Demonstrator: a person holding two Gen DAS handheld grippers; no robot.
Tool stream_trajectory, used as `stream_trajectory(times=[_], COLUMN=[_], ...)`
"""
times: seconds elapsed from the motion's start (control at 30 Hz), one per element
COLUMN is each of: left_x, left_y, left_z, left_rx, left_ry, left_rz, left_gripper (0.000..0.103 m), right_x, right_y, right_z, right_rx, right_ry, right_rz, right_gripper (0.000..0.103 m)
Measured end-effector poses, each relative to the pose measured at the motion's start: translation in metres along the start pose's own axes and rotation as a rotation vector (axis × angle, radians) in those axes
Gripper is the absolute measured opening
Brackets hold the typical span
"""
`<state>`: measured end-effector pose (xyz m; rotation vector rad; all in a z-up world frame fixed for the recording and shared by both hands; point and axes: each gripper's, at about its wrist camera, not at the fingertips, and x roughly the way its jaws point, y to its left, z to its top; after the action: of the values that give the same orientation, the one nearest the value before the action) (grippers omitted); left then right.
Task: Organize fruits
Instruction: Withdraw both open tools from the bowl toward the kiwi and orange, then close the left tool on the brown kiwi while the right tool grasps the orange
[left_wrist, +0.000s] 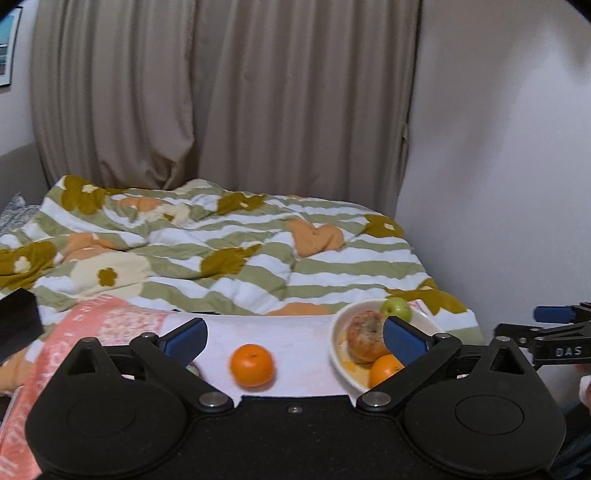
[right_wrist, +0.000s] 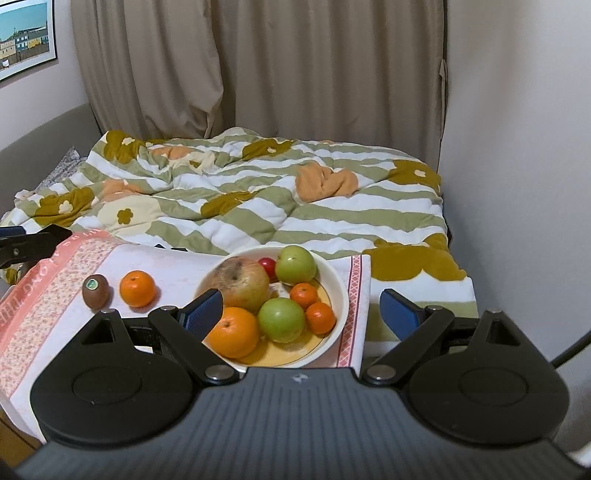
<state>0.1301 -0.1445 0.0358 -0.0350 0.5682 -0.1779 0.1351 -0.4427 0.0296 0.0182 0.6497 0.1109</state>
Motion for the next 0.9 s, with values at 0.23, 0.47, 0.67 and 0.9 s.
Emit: stream_trajectory(times=[0.23,0.47,0.67,0.9], left_x=[-0.014,0.003,0.026,0.064], left_y=[0.05,0.108,0.149,0.176], left_z=[-0.008,-0.013,-0.02,-0.028], left_rx=[0.003,0.053,0.116,0.228], left_ry=[0.021,0.13,0.186,0.225], left_rz=[0.011,-0.051,-0.103,-0.202], left_gripper=[0.103,0.103,0.103,0.103], right_x=[-0.017,-0.008,0.014,0.056], right_y=[0.043,0.1,0.144,0.179], right_z=[-0.005,-0.012,-0.018,-0.02], right_rx=[-0.008,0.062,0.113,0.107], right_ry=[0.003,0.047,0.092,0.122], right_rz=[-0.05,-0.075,-0.104,-0.108], right_gripper=[0.103,0.103,0.103,0.103])
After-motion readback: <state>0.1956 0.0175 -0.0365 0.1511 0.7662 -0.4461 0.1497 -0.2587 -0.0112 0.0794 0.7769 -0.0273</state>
